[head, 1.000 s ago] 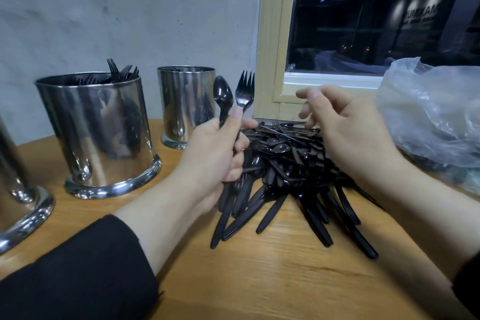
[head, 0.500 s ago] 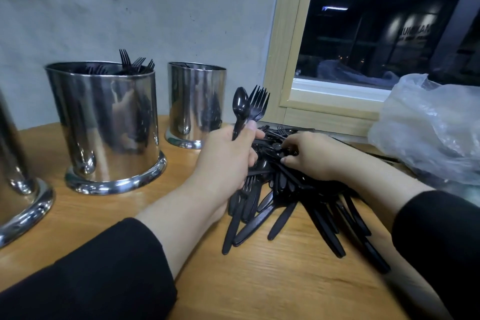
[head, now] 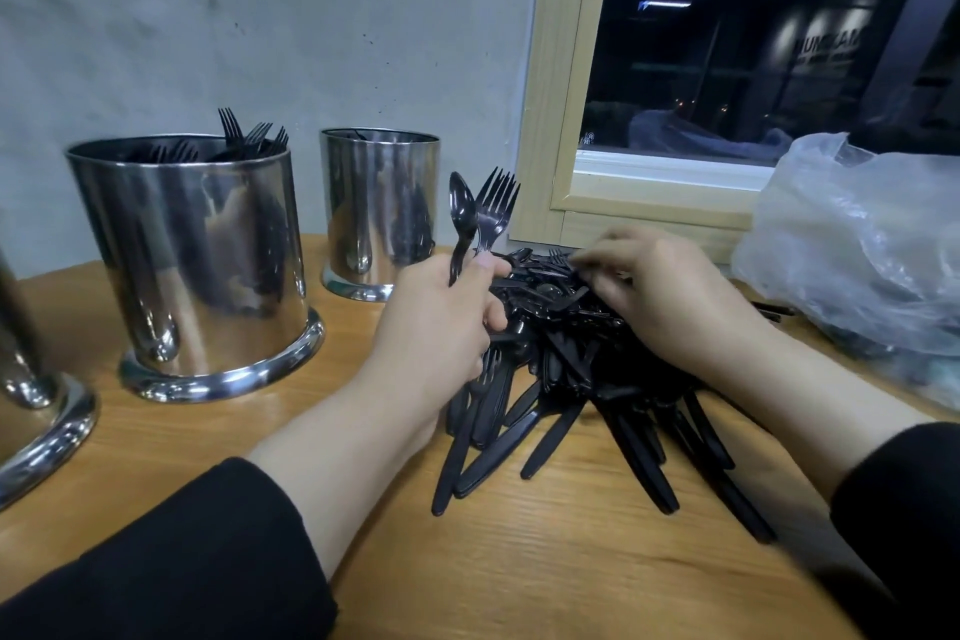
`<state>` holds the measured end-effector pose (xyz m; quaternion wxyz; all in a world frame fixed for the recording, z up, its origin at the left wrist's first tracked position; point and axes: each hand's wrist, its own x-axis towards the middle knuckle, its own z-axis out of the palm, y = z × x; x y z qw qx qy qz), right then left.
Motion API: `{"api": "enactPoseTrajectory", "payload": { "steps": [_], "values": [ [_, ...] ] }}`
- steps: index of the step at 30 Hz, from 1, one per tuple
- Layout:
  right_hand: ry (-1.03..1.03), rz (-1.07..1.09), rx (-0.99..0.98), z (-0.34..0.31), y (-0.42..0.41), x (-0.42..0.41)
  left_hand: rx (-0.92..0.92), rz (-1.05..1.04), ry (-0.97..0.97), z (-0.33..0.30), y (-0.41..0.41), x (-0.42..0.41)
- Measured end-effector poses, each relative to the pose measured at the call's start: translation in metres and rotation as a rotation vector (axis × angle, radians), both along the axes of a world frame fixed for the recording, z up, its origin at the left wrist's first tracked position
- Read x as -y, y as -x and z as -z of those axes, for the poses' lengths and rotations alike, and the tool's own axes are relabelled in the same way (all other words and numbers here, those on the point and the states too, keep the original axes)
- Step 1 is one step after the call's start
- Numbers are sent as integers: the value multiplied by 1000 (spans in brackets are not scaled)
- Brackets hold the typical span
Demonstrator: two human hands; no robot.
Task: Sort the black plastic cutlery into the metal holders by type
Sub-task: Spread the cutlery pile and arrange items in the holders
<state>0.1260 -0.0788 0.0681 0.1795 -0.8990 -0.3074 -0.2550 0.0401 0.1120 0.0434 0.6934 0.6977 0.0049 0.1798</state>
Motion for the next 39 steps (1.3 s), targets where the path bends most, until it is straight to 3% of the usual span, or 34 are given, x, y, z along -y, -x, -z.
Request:
{"api": "enactPoseTrajectory", "payload": {
  "steps": [4,8,11,16,22,28,33,39],
  "values": [
    [-358,-59,66,-35,15,-3,46,-4,-72,0,2,1],
    [-680,-273,-126,-62,41,-10,49,0,-12,-4,4,2],
    [-682,-316,-245,-60,54,-24,3,86,58,-8,10,6],
    [-625,-172,-202,-42,51,-37,-61,253,145,-14,20,14],
    [-747,-252,-328,-33,45,-39,-138,267,192,-10,15,11],
    [-711,-216,-350,-31,48,-37,-160,292,229,-9,17,12],
    [-694,-149,-312,-28,44,-38,-146,306,190,-12,19,13],
    [-647,-91,-275,-23,42,-40,-108,246,-50,-10,19,18]
  ]
}}
